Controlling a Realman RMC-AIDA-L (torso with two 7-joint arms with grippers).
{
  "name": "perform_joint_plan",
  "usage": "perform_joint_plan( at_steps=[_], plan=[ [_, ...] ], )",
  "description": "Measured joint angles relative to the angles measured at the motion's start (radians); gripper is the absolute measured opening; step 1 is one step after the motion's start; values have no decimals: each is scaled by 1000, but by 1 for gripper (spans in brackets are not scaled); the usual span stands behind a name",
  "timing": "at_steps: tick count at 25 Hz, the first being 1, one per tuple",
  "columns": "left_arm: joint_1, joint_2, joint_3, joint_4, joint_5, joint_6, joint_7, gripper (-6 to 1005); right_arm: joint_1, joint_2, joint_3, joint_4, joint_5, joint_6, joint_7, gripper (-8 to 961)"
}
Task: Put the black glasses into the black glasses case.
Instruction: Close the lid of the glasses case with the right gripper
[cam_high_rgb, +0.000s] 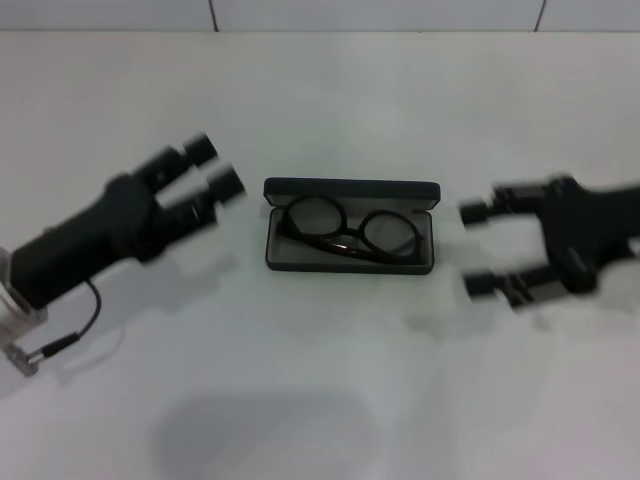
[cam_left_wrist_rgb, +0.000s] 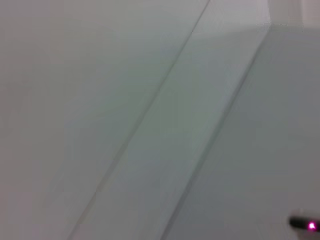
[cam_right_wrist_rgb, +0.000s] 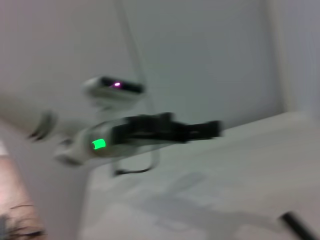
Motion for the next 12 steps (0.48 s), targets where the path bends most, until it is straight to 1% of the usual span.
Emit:
perform_joint_plan(
  at_steps=[1, 3, 5, 8, 12],
  plan=[
    [0, 7, 1, 12, 37, -2, 0, 888, -15, -7, 7, 13, -1, -35, -21, 780],
    [0, 17, 1, 41, 114, -3, -1, 888, -43, -8, 36, 38, 1, -80, -63, 842],
    [4, 24, 1, 84, 194, 1, -5, 888, -62, -3, 70, 66, 2, -112, -96, 842],
    [9, 27, 2, 141, 283, 17, -13, 888, -77, 6, 112, 132, 6, -153, -139, 842],
    [3, 27, 2, 161, 334, 34, -16, 888, -85, 20, 120, 167, 7, -160, -151, 841]
  ],
)
